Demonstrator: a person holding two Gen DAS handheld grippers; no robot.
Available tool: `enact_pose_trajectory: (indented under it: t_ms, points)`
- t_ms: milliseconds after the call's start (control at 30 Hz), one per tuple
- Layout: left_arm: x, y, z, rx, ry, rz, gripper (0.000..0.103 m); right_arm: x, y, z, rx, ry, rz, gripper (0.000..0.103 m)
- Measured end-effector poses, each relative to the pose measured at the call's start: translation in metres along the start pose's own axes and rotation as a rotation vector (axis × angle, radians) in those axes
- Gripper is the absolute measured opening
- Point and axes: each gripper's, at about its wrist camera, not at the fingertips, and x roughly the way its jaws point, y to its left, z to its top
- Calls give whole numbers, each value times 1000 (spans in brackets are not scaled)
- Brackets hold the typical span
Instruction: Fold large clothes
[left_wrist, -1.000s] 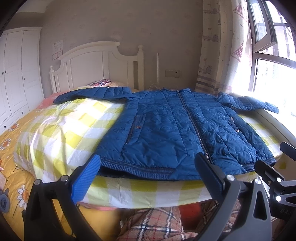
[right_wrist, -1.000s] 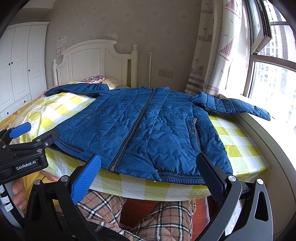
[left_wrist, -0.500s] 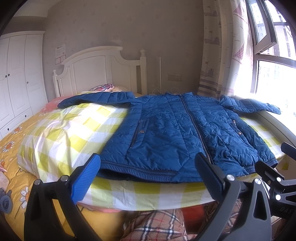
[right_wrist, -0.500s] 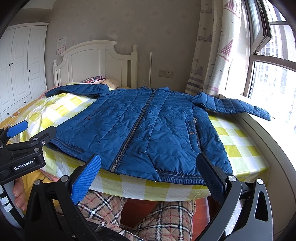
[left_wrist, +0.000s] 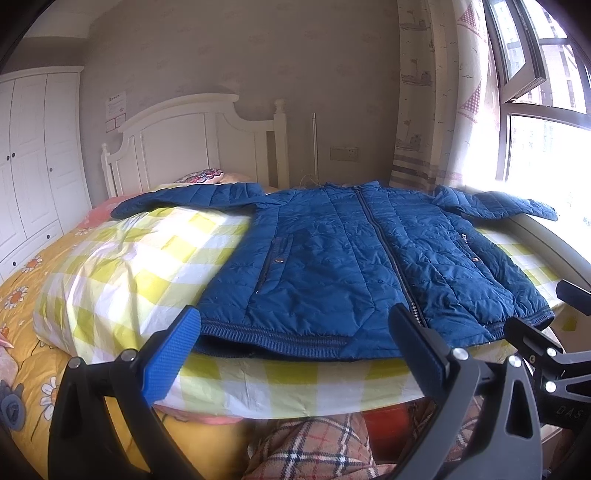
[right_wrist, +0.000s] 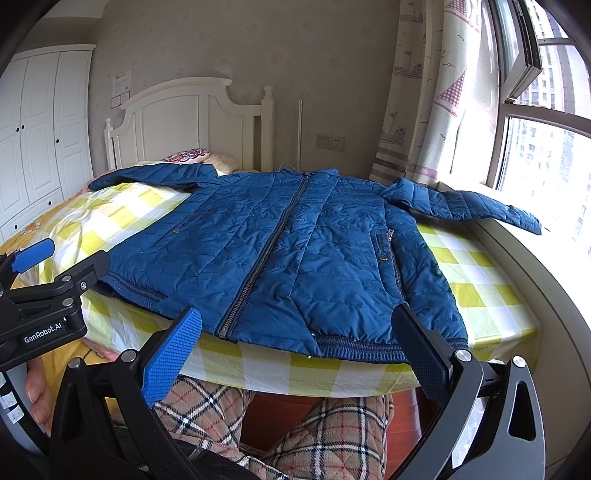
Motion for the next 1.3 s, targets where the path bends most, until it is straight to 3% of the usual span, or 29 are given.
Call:
enact_pose_trajectory:
  t_ms: [133,300,433,500,600,700,833,900,1067,1300]
  points:
    - [12,-3,-2,17,55,-22,101,8,-6,-3,16,17,0,99]
    - [45,-8,-2,20,186,-180,101,28,-23,-3,60,40,5,99]
    - [86,-16,26,-7,232,-225,101,57,-56,12,147,86,8,99]
    - [114,-19,52,-11,252,-213,101,69,-75,26,185,79,-6,99]
    - [163,-28,96,24,240,-138,101,89,-107,51,211,68,-45,99]
    - [231,-36,132,66,309,-119,101,120,-145,77,257,84,-88,99]
    - [320,-41,153,109,361,-40,101,178,-217,103,420,151,-116,99]
    - [353,-37,153,106,408,-35,101,206,-253,112,524,174,-112,99]
    - [390,-26,121,92,452,-70,101,279,-315,123,713,208,-107,99]
    - [387,-21,116,49,421,-88,101,340,-372,117,946,215,-220,99]
